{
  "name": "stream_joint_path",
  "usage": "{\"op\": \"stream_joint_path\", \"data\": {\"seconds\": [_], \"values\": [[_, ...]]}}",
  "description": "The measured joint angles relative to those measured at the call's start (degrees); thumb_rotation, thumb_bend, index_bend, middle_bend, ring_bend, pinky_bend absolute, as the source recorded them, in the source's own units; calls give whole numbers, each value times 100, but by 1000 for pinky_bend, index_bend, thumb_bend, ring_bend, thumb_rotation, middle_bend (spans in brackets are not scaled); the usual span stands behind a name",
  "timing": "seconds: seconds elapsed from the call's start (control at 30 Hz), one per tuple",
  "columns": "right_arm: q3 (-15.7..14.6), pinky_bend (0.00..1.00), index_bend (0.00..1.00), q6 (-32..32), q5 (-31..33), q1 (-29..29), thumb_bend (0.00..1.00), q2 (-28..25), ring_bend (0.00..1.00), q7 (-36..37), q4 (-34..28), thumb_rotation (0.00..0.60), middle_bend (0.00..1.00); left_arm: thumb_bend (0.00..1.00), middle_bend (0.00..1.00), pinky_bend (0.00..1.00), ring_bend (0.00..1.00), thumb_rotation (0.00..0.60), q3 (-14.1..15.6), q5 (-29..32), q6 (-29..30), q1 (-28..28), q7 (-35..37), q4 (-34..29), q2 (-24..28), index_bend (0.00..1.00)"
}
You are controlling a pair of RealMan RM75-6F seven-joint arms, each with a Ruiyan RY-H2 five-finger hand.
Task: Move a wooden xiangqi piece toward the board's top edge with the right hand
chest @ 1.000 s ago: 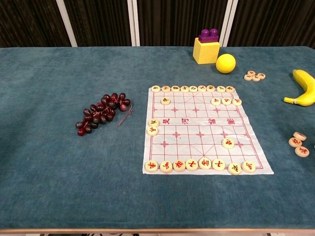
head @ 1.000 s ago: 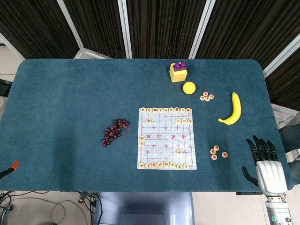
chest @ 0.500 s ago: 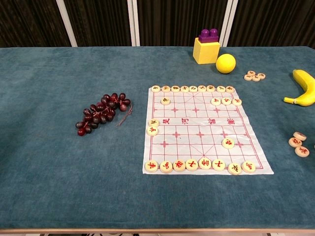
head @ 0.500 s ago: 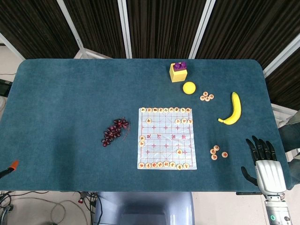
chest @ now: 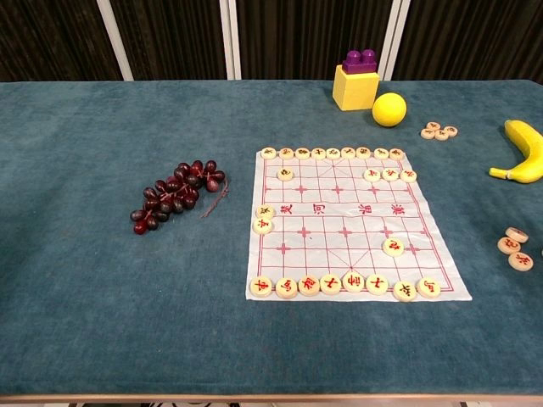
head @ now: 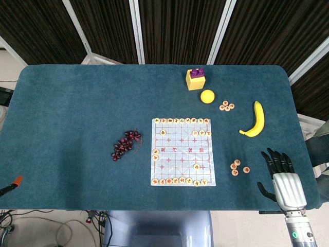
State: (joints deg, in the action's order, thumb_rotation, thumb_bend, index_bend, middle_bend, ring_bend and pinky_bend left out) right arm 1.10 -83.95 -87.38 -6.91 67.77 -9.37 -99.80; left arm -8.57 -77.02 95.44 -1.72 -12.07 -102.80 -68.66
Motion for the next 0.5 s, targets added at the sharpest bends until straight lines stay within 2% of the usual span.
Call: {"op": "stream_joint_path", "data": {"seconds": [0.17,0.27,0.4,0.5], "values": [[187,23,83,864,169,-518,374,-226,0,-96,-323,600,0,27,0,42,0,600,2,-13,19,-7,3,-9,1,22],[395,23,109,1700,515,-1014,374,-381,0,-161,-512,600,0,27,0,42,0,600,-5,-3,20,-8,7,-8,1,22],[718,23,130,2926,1347,-1911,374,-466,0,-432,-642,600,0,27,0,42,0,600,-7,22,0,-2,0,-3,-1,22],[840,23,136,3406,2008,-2507,373,-352,0,-885,-623,600,0,26,0,42,0,600,-8,46,-19,1,-1,-3,-5,22]]}}
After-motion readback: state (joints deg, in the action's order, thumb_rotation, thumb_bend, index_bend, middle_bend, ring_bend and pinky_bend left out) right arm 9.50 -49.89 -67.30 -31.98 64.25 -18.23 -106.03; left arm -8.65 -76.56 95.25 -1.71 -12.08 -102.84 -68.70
